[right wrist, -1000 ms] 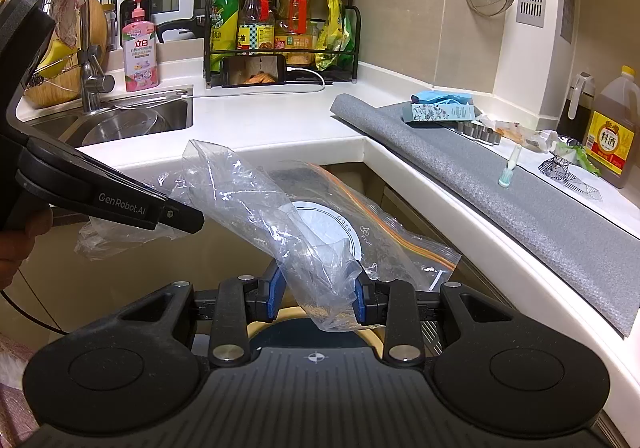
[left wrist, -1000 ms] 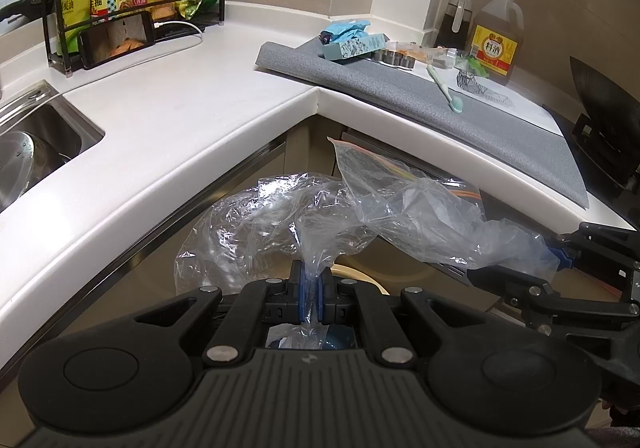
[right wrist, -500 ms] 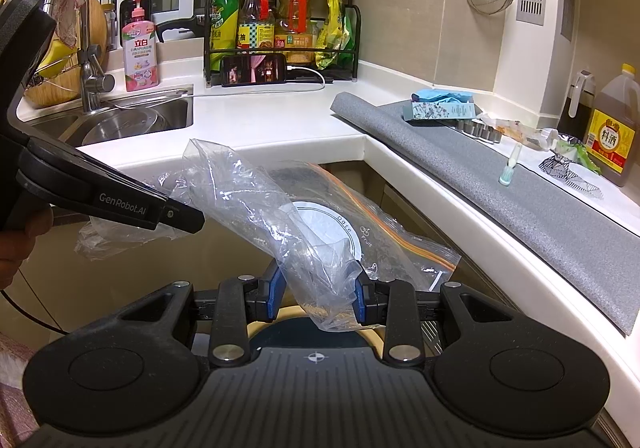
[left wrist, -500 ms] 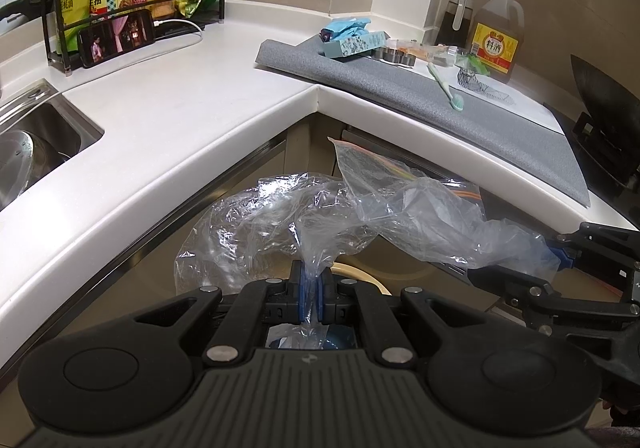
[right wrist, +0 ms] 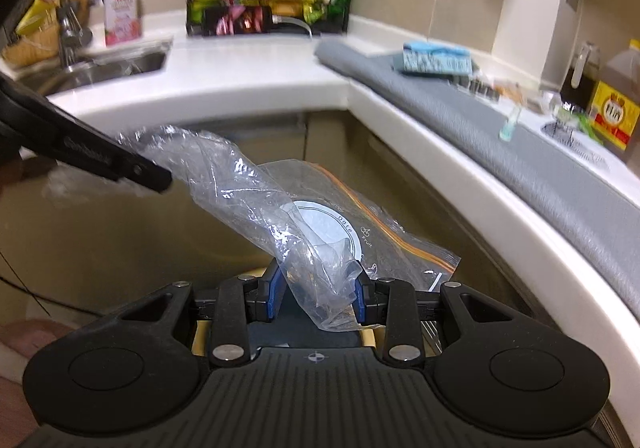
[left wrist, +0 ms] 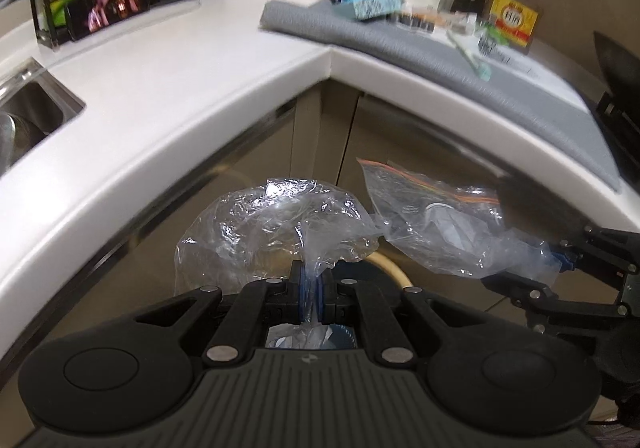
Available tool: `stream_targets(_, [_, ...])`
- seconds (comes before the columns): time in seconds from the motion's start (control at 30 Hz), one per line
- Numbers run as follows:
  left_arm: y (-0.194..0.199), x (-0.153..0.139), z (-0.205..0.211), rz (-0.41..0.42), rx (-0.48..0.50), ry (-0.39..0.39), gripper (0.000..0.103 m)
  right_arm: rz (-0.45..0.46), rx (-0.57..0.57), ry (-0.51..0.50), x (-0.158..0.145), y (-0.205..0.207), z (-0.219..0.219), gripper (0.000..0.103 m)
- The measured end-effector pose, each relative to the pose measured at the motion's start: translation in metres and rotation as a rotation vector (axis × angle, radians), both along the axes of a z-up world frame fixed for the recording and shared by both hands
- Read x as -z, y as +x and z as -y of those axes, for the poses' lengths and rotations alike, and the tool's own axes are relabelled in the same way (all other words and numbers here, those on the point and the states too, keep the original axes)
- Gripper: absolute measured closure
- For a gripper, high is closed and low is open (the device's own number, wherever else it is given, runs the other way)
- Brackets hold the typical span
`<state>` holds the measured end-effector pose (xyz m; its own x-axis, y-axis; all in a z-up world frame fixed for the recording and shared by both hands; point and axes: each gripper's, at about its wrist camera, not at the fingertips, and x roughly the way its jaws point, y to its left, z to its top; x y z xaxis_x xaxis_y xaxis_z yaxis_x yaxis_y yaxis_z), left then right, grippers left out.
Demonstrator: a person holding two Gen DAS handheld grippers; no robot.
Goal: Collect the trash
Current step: 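Lower both grippers with the bags into the trash bin opening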
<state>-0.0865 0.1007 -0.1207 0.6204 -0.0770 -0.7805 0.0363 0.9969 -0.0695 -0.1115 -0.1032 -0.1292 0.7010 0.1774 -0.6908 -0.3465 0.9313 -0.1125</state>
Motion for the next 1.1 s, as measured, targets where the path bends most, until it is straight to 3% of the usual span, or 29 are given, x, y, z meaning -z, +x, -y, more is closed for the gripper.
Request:
stream_targets(0.5, [0.032,0.058,0.011,-0.160,0.050,-0.002,0.097,-0.129,-0.006,-0.054,0.053,0.021,0.001,0.069])
stream_targets(0.63, [0.044,0.072,0.007,-0.208,0.051,-0.032,0.097,-0.166,-0.009,-0.057,0.065,0.029,0.000,0.077])
stream_targets(1.1, [0.077,0.118,0.010,-0.343,0.052,-0.042,0.097,-0.286,-0.023,0.015,0.098,0.061,-0.006,0.077])
